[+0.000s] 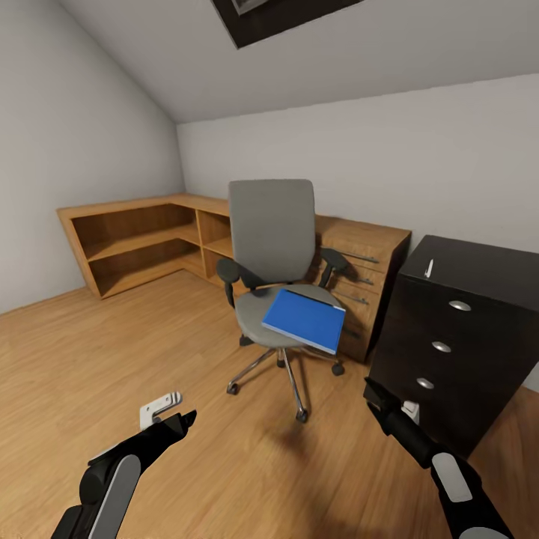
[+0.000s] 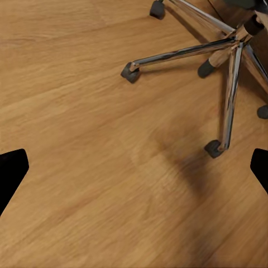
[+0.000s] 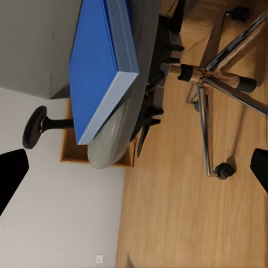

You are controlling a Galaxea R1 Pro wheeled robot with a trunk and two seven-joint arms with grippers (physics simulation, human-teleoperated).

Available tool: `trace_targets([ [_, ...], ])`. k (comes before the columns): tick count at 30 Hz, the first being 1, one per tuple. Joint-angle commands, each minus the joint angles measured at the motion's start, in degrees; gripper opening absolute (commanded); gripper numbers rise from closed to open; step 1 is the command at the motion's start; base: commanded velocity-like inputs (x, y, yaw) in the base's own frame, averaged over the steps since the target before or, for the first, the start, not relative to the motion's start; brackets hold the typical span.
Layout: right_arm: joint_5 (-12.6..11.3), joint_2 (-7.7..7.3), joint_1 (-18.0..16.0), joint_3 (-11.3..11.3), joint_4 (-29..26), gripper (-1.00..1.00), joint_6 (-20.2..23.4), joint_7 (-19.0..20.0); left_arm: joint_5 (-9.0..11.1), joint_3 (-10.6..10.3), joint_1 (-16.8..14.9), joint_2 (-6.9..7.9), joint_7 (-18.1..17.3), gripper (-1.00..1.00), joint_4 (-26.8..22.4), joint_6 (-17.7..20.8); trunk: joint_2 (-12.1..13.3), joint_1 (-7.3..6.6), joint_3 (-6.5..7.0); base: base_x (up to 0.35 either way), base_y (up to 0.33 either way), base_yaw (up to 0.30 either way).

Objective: In the bedroom, organize the workspace by keeping the computer under the desk, ensuring the monitor is on the desk, placing the keyboard on the desk next to the monitor, placing the mouse on the desk next to the keyboard, moving the folder from the swivel chair onto the desk next to the mouse, stacking the notebook on top of the folder with the pen on top of the notebook, and positioning the swivel chair next to the desk.

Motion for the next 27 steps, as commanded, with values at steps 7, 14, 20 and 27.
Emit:
trace_targets([
  [7, -0.2, 0.01, 0.0, -0.1, 0.2, 1.00, 0.3, -0.1, 0.7, 0.1, 0.0, -0.05, 0.4, 1.00, -0.1, 0.2, -2.8, 1.53, -1.32, 0.000, 0.000, 0.000],
  [14, -0.3, 0.11, 0.0, -0.1, 0.2, 1.00, 0.3, -0.2, 0.7, 0.1, 0.0, 0.01, 0.4, 1.00, 0.0, 0.2, -2.8, 1.53, -1.32, 0.000, 0.000, 0.000],
  [20, -0.4, 0.25, 0.0, -0.1, 0.3, 1.00, 0.3, -0.3, 0.6, 0.1, 0.0, 0.09, 0.4, 1.00, 0.8, 0.2, -2.8, 1.53, -1.32, 0.067, 0.000, 0.000],
  [27, -0.4, 0.19, 0.0, -0.1, 0.3, 1.00, 0.4, -0.4, 0.6, 0.1, 0.0, 0.11, 0.4, 1.00, 1.1, 0.2, -2.8, 1.53, -1.32, 0.205, 0.000, 0.000],
])
